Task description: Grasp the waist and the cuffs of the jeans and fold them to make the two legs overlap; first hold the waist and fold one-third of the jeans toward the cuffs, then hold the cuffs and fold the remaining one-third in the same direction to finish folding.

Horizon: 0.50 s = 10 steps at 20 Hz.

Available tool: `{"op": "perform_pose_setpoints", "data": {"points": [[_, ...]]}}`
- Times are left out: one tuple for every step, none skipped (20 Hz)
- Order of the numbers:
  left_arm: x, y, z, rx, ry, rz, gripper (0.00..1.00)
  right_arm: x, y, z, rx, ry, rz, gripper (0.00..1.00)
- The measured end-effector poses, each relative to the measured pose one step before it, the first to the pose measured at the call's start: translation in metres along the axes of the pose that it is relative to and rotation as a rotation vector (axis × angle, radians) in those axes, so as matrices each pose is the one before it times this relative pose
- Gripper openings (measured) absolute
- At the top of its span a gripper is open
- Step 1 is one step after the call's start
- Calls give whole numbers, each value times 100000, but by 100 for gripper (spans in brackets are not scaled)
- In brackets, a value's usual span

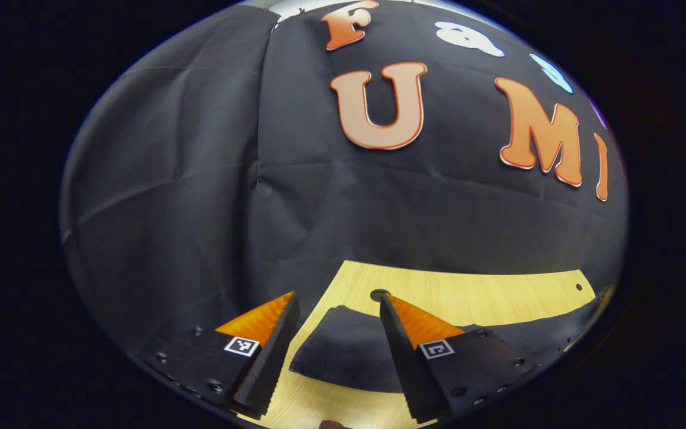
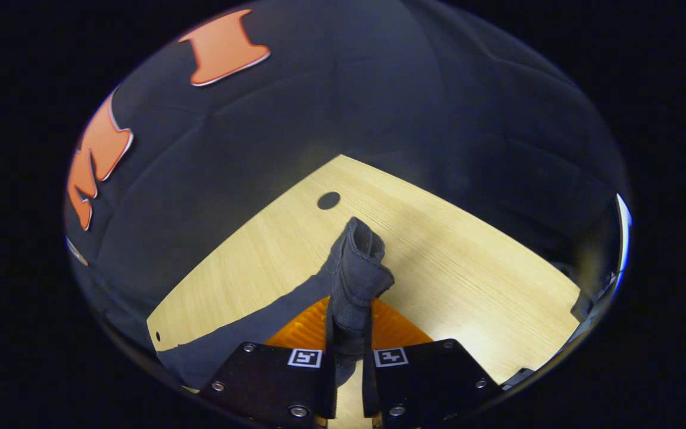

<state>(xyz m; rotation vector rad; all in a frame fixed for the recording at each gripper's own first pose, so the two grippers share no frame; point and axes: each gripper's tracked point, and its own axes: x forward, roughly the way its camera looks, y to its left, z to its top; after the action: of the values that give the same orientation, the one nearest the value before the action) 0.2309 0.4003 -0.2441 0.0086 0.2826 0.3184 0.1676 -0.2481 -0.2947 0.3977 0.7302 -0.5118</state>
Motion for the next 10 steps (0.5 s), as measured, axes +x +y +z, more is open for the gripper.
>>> {"op": "perform_pose_setpoints", "data": {"points": [[-565, -512, 624, 374, -2206, -196, 82, -473, 962, 74, -3996, -1810, 1804, 18], [-523, -395, 530, -267, -1977, -509, 82, -796, 1134, 186, -3808, -2248, 1456, 17], [-131, -614, 125, -145, -1094, -1491, 82, -855, 1346, 208, -3738, -1262, 2080, 17], [-278, -661, -52, 139, -364, -1124, 82, -849, 1037, 395, -3486, -1428, 1330, 17], [-147, -695, -245, 79, 385, -921, 82, -1183, 871, 447, -3366, -704, 2291, 18], [-196, -517, -188, 55, 631, -756, 82, -870, 1073, 336, -3193, -463, 1994, 17], [-256, -235, -300, 171, 391, -517, 82, -806, 1048, 648, -3412, -412, 2019, 17], [-253, -7, -51, 39, 9, -121, 82, -564, 945, 476, -3476, -454, 1780, 17], [-274, 1, 118, -196, -489, 133, 82, -329, 1223, 170, -2954, -271, 2178, 17], [-323, -10, 330, -172, -1178, 47, 82, -387, 1073, 145, -2815, 465, 1707, 17]]}}
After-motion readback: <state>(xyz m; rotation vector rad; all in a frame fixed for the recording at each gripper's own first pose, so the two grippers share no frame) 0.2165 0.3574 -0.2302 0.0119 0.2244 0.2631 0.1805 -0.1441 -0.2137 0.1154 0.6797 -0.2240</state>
